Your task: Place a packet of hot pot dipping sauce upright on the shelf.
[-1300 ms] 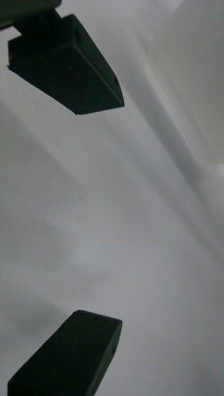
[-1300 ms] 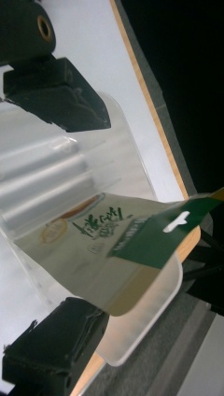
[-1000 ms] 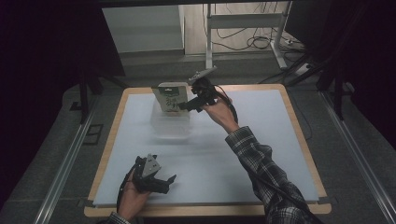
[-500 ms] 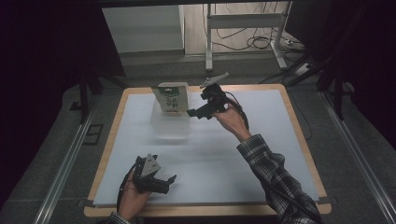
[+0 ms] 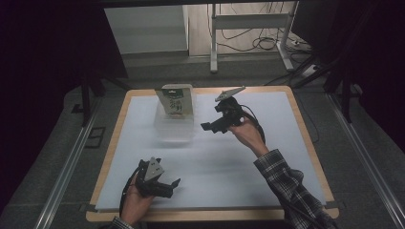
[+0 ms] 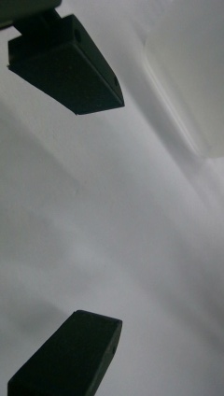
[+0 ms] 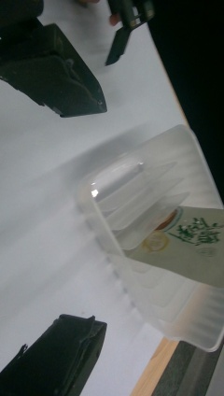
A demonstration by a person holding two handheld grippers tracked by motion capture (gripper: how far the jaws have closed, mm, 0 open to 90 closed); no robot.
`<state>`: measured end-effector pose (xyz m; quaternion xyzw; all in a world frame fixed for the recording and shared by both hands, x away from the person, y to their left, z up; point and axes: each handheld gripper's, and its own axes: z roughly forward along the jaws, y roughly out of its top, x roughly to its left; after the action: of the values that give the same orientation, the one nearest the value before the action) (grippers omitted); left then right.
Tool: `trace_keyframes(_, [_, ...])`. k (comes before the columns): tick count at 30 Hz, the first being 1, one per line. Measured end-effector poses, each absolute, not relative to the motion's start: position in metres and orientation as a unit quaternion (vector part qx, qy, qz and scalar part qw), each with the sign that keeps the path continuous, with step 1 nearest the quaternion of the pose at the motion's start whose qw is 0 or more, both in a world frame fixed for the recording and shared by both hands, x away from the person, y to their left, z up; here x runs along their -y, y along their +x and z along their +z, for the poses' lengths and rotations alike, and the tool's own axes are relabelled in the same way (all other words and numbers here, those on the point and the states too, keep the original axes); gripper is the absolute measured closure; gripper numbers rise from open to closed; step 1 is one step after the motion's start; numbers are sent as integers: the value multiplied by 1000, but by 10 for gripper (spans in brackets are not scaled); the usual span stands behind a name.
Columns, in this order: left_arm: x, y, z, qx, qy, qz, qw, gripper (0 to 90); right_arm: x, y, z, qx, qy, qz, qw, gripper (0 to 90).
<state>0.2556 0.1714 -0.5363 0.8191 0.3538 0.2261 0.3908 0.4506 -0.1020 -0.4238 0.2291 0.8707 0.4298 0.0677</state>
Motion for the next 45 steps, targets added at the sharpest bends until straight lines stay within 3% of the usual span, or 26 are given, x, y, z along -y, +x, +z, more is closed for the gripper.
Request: trace_keyframes(45, [-173,255,-535,-355,814,232,396,0,204,375,-454,-851,264,438,120,0])
